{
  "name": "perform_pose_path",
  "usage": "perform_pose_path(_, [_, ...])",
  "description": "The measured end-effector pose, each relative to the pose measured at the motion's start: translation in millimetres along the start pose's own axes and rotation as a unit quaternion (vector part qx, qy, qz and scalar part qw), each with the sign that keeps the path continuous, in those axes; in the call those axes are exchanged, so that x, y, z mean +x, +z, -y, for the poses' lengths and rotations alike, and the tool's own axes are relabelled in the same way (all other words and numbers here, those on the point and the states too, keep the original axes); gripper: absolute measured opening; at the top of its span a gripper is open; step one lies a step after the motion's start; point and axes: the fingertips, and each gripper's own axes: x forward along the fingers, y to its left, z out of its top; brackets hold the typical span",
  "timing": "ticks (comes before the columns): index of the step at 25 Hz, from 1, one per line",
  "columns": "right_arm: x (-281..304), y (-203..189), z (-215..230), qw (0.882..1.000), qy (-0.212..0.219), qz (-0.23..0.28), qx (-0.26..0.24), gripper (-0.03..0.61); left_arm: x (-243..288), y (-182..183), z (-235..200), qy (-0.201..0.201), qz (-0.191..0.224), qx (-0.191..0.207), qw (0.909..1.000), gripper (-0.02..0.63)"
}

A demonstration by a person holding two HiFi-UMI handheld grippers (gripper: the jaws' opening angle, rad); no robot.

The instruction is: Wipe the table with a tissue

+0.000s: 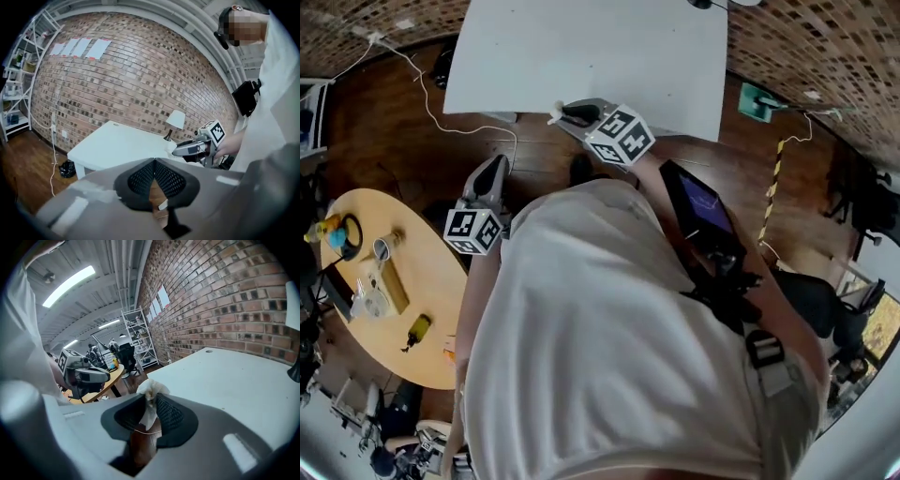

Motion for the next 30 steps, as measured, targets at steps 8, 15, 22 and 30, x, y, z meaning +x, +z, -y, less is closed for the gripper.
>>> perform_pose_path(8, [-49.7,-13.0,56.9,0.997,-0.066,0.019,0.031,0.084,67.9,41.7,9.3,-0.047,-0.012,0.029,0.9984,0.006])
perform_pose_path(15, [-56.3,-19.2,74.0,0.991,-0.109,0.026,0.067,0.086,102.2,48.7,1.8,-0.096,-0.041,0.04,0.9937,0.006])
perform_pose_path(22, [-63.5,-19.0,99.1,0.975,-0.173,0.039,0.131,0.086,148.5,64.6,2.5,-0.182,-0.066,0.063,0.9791,0.006])
perform_pose_path(30, [-92.9,-63.2,130.1,0.934,-0.28,0.034,0.219,0.084,170.3,58.5,-5.0,-0.251,-0.107,0.076,0.9591,0.006])
